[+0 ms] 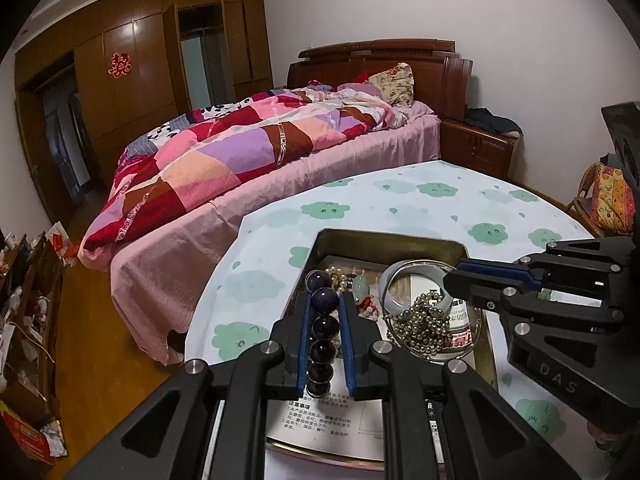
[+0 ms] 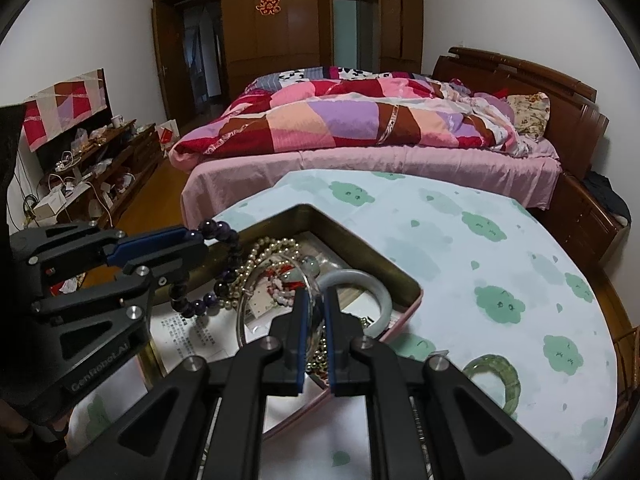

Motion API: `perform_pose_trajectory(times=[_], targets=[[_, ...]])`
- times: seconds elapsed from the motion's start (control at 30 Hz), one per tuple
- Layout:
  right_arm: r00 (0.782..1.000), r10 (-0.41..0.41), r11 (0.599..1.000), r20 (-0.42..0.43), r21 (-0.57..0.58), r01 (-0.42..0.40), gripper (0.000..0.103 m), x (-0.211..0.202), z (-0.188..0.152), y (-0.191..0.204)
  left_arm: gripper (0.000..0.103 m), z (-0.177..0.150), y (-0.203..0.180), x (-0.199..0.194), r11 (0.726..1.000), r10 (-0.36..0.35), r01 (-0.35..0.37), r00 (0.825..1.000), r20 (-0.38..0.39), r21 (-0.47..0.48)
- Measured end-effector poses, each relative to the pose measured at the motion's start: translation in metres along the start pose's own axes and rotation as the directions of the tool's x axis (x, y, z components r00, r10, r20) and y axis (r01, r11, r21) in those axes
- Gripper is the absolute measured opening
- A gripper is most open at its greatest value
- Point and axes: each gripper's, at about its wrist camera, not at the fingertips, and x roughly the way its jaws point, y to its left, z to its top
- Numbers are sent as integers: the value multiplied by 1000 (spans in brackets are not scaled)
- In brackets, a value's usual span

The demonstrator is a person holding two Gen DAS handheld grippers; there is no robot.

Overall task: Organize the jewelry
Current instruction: 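Carry the black bead bracelet and silver bangle into the tin with both grippers, then open both grippers to release the bracelet and bangle inside the tin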

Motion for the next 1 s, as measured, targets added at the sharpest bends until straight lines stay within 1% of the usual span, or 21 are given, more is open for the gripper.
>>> perform_pose_trajectory(times=[0.47, 0.7, 1.0], targets=[[999, -11, 1000, -36, 4, 11, 10, 12, -8, 0, 13, -8, -7, 11, 1000, -24, 24, 999, -27, 8], [999, -12, 1000, -53, 1, 12, 10, 16, -11, 2, 13, -14, -12, 23, 999, -32, 34, 997, -64, 27], [997, -21, 1000, -77, -4, 21, 10, 22, -17, 4, 13, -21, -10, 31, 999, -38, 40, 995, -92, 14]])
